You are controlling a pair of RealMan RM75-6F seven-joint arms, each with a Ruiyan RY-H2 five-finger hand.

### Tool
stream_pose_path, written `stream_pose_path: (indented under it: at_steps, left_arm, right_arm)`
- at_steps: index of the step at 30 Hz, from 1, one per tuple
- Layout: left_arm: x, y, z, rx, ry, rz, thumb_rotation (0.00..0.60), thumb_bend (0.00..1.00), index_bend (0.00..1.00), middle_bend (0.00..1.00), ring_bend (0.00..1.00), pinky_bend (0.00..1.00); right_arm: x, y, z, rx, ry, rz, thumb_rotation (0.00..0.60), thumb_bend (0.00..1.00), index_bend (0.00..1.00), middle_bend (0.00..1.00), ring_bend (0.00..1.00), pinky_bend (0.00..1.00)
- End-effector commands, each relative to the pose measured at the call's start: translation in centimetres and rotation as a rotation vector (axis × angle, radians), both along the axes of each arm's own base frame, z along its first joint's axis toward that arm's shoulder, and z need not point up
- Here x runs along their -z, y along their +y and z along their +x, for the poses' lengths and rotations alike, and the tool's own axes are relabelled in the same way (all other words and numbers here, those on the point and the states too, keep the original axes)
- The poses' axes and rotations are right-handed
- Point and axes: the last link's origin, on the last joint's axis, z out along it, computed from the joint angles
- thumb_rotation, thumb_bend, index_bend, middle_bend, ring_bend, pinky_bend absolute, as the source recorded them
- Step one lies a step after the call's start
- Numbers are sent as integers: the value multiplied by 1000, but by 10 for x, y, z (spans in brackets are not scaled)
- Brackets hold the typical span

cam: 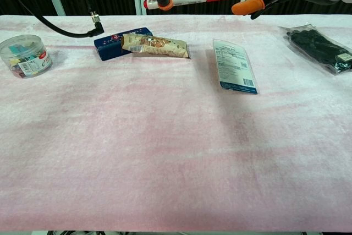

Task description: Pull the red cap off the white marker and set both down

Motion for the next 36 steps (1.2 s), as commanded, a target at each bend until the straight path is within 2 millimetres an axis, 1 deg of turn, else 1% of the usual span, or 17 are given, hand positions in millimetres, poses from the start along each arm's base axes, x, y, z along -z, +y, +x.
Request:
stream_pose_path:
  at_steps: [1,8,11,14,18,22,29,36]
  left_arm:
    - [2,0,-1,-1,3,-1,600,675,739,356,79,50]
    - [5,0,0,5,8,-2,600,675,739,356,79,50]
    - [7,-3,-1,9,13,-9,600,676,740,356,79,50]
    - [7,-4,-5,3,17,-6,600,676,740,356,79,50]
    - [6,-5,-8,-4,20,-3,600,676,740,356,79,50]
    - [6,-4,-6,0,11,0,600,676,740,356,79,50]
    - [9,-4,-4,7,9,-2,600,676,740,356,79,50]
    - [9,-2,-8,-3,16,2,600,676,740,356,79,50]
  right_arm:
    - [1,0,0,1,-1,3,600,171,162,155,350,275]
    - [1,1,2,-3,-6,5,600,171,177,155,350,275]
    - [2,-1,1,-1,8,-21,600,172,199,155,350,275]
    - [5,2,1,15,3,-18,600,172,234,155,350,275]
    - [5,2,1,20,6,-20,600,171,313,156,350,275]
    - [7,2,1,26,4,-22,600,182,384,158,350,275]
    - [12,2,3,22,-2,-5,600,226,433,158,350,275]
    - [17,3,8,12,-13,-11,600,232,458,159,350,275]
